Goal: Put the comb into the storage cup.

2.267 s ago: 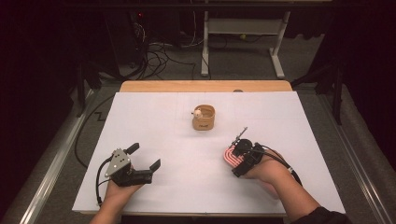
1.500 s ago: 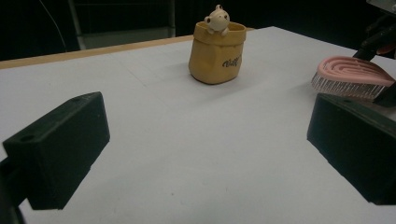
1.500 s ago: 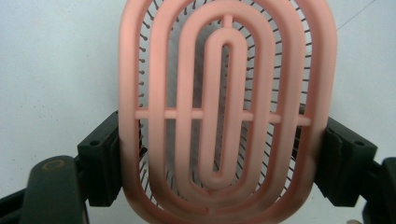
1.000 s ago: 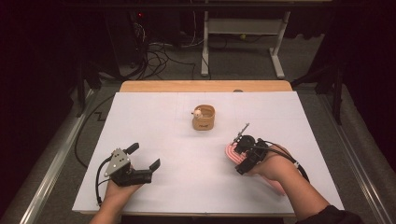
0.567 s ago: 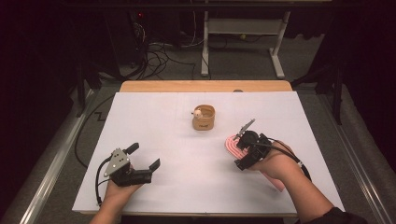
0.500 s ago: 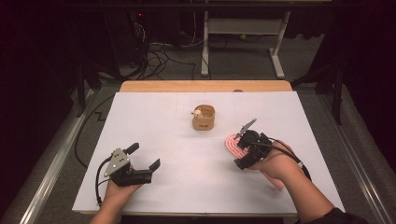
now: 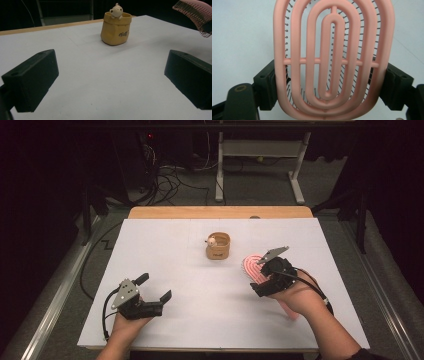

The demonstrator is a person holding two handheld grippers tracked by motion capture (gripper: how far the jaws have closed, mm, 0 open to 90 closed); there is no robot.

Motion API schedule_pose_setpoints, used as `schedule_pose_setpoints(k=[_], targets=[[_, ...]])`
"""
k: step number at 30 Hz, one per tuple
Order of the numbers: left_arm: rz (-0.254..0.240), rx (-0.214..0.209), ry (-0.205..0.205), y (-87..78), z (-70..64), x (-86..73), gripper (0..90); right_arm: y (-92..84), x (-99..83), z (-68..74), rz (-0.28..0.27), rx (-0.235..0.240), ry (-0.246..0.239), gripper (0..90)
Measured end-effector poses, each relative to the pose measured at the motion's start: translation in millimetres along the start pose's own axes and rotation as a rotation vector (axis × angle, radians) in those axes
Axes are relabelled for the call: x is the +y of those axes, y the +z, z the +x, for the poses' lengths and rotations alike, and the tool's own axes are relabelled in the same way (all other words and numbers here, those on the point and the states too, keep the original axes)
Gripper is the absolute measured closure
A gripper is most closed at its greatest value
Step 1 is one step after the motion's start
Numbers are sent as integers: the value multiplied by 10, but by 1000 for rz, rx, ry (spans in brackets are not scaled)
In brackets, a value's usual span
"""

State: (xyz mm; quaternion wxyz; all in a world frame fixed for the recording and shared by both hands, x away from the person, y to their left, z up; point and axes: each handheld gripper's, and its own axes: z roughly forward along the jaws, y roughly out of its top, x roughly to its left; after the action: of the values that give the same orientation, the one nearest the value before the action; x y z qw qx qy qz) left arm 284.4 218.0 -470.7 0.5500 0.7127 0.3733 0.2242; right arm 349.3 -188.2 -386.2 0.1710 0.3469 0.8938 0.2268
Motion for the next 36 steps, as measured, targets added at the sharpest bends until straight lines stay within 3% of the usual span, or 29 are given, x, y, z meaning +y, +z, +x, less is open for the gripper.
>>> schedule_pose_setpoints(k=[11,24,25,28,36], targets=[[2,-2,-1,-11,-18,5,0,-60,-84,-6,-147,-26,37,198],[-10,7,-13,-44,-9,13,0,-87,-172,-21,-280,-59,79,198],[-9,7,-14,-39,-11,12,0,-100,-190,-17,-310,-61,91,198],[3,-2,-8,-17,-24,6,1,-112,-219,4,-350,-69,76,198],[8,-2,-5,-8,-23,5,1,-131,-310,20,-444,-95,99,198]])
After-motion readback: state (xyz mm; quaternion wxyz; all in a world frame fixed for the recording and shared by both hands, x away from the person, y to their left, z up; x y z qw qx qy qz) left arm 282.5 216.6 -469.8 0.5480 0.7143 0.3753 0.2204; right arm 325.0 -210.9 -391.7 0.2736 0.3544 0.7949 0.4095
